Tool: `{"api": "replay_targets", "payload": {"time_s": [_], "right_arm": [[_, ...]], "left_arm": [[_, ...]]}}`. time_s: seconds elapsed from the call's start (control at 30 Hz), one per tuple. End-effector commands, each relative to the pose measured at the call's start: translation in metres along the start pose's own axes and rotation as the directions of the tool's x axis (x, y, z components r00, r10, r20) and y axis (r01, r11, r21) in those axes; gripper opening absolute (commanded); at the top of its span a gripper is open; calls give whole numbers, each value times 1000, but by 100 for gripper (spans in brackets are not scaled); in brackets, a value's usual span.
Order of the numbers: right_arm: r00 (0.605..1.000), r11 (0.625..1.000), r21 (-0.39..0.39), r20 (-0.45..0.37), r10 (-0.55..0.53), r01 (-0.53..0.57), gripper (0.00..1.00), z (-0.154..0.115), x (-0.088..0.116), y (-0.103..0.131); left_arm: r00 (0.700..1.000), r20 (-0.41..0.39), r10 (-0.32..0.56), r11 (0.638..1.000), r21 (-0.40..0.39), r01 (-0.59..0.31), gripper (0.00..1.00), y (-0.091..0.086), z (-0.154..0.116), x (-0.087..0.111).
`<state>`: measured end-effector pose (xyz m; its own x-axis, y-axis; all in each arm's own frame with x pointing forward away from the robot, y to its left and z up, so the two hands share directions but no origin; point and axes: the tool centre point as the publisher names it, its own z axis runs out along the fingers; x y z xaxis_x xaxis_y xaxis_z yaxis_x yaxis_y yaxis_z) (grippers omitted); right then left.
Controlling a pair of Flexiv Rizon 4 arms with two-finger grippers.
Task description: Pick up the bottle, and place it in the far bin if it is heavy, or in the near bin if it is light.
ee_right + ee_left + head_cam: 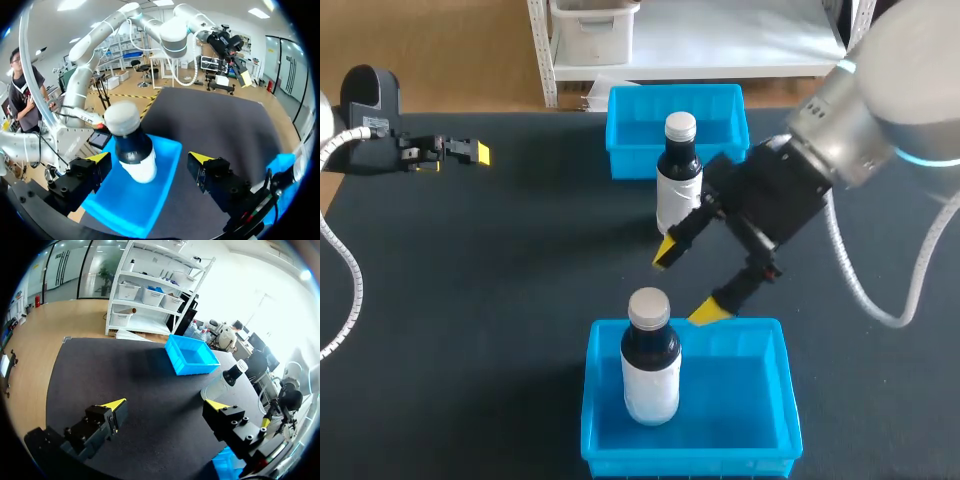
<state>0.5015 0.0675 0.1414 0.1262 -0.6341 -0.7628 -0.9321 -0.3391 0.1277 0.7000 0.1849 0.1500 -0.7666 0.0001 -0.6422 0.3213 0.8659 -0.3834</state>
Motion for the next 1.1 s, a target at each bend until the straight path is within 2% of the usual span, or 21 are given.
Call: {"api": "replay_targets", "payload": {"time_s": [0.03, 0.3, 0.57, 0.9, 1.1], "right_arm": [[1000, 999, 28, -16, 25, -25, 100, -34, 13, -3], [990, 979, 143, 40, 139, -143, 100, -77, 44, -47], [975, 943, 252, 104, 199, -219, 100, -106, 60, -103], [954, 904, 312, 158, 253, -292, 100, -112, 74, -158], [948, 887, 342, 182, 260, -309, 100, -108, 72, -186]], "left_arm": [[1000, 0, 0, 1000, 0, 0, 100, 0, 0, 0], [1000, 0, 0, 1000, 0, 0, 100, 0, 0, 0], [1000, 0, 0, 1000, 0, 0, 100, 0, 0, 0], [1000, 0, 0, 1000, 0, 0, 100, 0, 0, 0], [1000, 0, 0, 1000, 0, 0, 100, 0, 0, 0]]}}
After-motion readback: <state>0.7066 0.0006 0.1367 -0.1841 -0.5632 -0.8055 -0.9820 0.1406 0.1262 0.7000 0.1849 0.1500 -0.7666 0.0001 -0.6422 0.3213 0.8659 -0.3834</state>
